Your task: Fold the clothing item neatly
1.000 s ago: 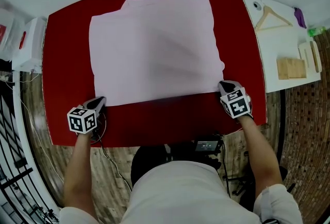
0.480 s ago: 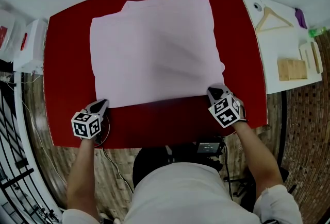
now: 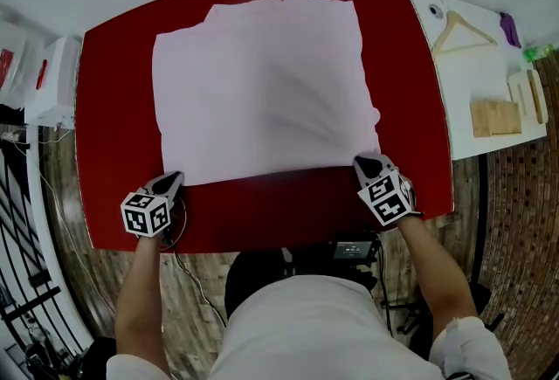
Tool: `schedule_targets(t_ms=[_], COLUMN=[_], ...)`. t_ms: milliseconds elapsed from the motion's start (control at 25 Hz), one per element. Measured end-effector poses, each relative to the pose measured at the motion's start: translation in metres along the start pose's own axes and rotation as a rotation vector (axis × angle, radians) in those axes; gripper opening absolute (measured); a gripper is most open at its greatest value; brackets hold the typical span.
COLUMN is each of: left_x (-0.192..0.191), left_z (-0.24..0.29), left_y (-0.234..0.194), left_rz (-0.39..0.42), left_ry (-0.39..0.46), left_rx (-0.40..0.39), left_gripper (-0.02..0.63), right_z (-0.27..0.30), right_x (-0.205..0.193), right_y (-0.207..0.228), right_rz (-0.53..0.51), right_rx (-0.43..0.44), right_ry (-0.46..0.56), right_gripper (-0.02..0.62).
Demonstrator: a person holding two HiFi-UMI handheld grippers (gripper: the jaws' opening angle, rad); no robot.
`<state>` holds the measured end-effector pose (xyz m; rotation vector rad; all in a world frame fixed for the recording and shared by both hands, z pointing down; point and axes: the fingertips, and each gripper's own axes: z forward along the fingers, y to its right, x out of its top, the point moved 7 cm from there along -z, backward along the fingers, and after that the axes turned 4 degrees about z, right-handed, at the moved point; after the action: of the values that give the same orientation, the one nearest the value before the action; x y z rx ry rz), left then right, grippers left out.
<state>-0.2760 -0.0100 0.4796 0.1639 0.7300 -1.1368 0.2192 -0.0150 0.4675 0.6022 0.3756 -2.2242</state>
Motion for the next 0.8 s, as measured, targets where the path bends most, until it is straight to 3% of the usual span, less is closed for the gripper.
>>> schedule_targets(t_ms=[200,360,800], left_x=[-0.001,-0.003,0.004], left_z=[-0.002,-0.006,-0.035], left_y=[-0.001,-0.001,0.023], left_rz=[-0.004,-0.029,-0.080], left_ry=[0.010,0.020,0.166], left_rx=[0.011,0.026,0.059], left_gripper=[0.006,0.006,0.008], right_z=[0.000,-0.001,-0.015], right_x=[0.000,0.002,0.022], right_y=[-0.002,0.001,0.028], right_rz=[-0.038,0.006,0.056], right_rx=[-0.015,0.003,-0.032], right_ry=[0.013,0.023,0.132], right_gripper=[0.014,0.015,0.015])
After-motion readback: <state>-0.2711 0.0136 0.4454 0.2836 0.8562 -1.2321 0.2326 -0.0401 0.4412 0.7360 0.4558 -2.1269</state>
